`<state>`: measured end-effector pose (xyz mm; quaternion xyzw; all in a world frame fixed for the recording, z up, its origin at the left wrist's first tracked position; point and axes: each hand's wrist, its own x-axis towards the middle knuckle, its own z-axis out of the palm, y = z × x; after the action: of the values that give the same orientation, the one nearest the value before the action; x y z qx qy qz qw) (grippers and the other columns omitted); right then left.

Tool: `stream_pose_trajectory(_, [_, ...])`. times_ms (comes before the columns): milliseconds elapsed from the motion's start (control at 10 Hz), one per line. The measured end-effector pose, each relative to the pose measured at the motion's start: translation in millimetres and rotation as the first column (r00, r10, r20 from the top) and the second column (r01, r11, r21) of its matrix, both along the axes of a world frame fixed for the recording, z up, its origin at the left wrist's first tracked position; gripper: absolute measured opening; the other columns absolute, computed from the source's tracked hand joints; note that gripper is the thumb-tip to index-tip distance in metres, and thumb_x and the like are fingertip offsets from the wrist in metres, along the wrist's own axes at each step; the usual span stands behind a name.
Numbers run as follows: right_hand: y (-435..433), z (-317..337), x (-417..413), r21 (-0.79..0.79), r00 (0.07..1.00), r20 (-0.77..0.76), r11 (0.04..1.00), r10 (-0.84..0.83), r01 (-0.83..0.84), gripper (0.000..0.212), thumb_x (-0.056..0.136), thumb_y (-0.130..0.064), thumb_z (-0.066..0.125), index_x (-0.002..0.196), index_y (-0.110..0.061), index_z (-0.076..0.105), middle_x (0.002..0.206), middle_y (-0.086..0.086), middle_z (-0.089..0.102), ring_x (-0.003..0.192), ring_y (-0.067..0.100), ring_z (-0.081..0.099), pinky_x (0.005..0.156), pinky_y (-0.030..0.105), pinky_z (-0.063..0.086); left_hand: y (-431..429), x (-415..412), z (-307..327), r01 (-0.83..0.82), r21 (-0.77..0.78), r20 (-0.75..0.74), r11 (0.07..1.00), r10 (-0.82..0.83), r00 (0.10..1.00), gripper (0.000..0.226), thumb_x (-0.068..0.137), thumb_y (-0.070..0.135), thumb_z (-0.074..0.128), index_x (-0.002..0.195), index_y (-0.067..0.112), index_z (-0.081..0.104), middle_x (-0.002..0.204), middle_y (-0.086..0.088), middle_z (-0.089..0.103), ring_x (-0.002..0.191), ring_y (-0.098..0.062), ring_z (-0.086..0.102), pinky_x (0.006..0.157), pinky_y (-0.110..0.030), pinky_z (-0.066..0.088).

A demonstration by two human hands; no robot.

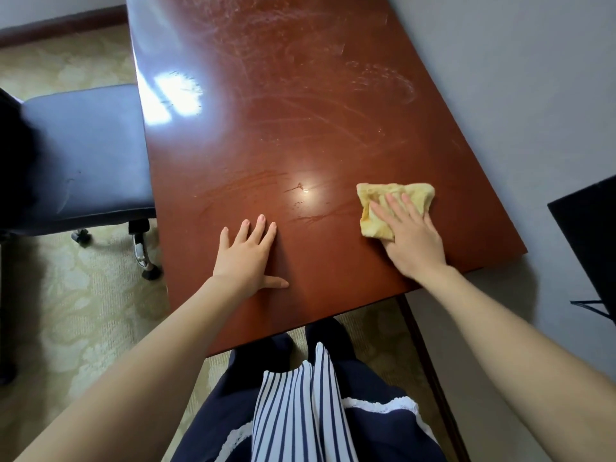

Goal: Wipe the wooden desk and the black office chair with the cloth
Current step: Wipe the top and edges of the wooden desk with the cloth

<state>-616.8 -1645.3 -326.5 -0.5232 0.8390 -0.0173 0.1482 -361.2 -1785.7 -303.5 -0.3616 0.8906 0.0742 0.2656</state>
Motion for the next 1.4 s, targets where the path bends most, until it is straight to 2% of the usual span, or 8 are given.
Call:
stream_pose_trajectory(300, [-84,4,24,0.11,0.974,0.082,0.973,-0.211,0.201,0.06,0.097,-0.033,0.039,0.148,-0.043,0.009,0.16,-0.002,-0.005,0.144,0.03,-0.018,0.111,0.063,-0.001,-4,3,3,-0.008,0.043,-0.011,0.999,0.008,1.0,0.116,0.071,0.071,0.059,0.151,0.022,-0.009,0.159,0.0,-0.012,0.147,-0.026,-0.003,0.115,-0.05,0.008])
stream_pose_trajectory(500, [-82,1,83,0.018,0.993,0.101,0.998,0.059,-0.061,0.067,0.087,-0.027,0.05,0.146,-0.045,0.021,0.16,-0.005,0.003,0.145,0.024,-0.011,0.112,0.06,-0.001,-4,5,3,-0.015,0.056,-0.019,0.998,0.016,1.0,0.116,0.071,0.069,0.061,0.151,0.023,-0.009,0.159,0.001,-0.013,0.147,-0.025,-0.004,0.116,-0.051,0.008])
stream_pose_trajectory(700, [-25,-6,116,-0.2,0.948,0.127,0.944,0.292,-0.264,0.065,0.074,-0.021,0.068,0.135,-0.035,0.05,0.15,-0.002,0.037,0.143,0.023,0.021,0.114,0.052,0.014,-3,6,1,-0.003,0.038,-0.012,0.999,0.004,1.0,0.117,0.071,0.069,0.061,0.151,0.022,-0.011,0.159,0.001,-0.014,0.147,-0.025,-0.004,0.115,-0.051,0.008])
stream_pose_trajectory(800, [14,-11,111,-0.309,0.929,0.118,0.902,0.352,-0.302,0.05,0.07,-0.019,0.071,0.12,-0.024,0.065,0.134,0.002,0.056,0.131,0.026,0.045,0.106,0.053,0.032,-2,6,1,-0.006,0.041,-0.008,0.999,0.006,1.0,0.118,0.071,0.07,0.061,0.151,0.023,-0.011,0.159,0.001,-0.014,0.147,-0.025,-0.004,0.115,-0.05,0.008])
stream_pose_trajectory(900, [33,-13,101,-0.361,0.932,0.066,0.879,0.356,-0.31,0.039,0.075,-0.023,0.061,0.113,-0.022,0.069,0.128,0.001,0.061,0.124,0.025,0.052,0.101,0.049,0.038,-2,6,0,-0.008,0.043,-0.008,0.999,0.008,1.0,0.118,0.07,0.071,0.06,0.151,0.023,-0.011,0.159,0.001,-0.014,0.147,-0.025,-0.004,0.115,-0.05,0.007])
stream_pose_trajectory(1000, [47,-15,71,-0.383,0.951,-0.014,0.877,0.308,-0.289,0.04,0.071,-0.018,0.076,0.111,-0.02,0.071,0.124,0.002,0.064,0.117,0.026,0.057,0.093,0.045,0.044,-2,6,-1,-0.005,0.038,-0.009,0.999,0.006,1.0,0.117,0.071,0.071,0.06,0.151,0.023,-0.011,0.159,0.001,-0.014,0.147,-0.025,-0.004,0.115,-0.05,0.008])
stream_pose_trajectory(1100, [47,-13,46,-0.348,0.973,-0.045,0.909,0.228,-0.229,0.049,0.066,-0.014,0.084,0.113,-0.019,0.07,0.125,0.004,0.063,0.116,0.028,0.058,0.091,0.045,0.043,-2,6,-1,-0.011,0.04,-0.014,0.999,0.012,1.0,0.116,0.071,0.071,0.06,0.151,0.024,-0.011,0.159,0.002,-0.015,0.147,-0.025,-0.004,0.115,-0.05,0.008])
stream_pose_trajectory(1400, [-33,-2,-38,-0.076,0.992,-0.087,0.993,-0.097,0.09,0.056,0.095,-0.026,0.051,0.146,-0.035,0.031,0.155,-0.004,0.025,0.144,0.019,0.015,0.111,0.042,0.02,-5,7,1,0.009,0.06,0.004,0.998,-0.009,1.0,0.116,0.072,0.07,0.059,0.15,0.025,-0.014,0.158,0.003,-0.017,0.147,-0.024,-0.006,0.115,-0.051,0.007])
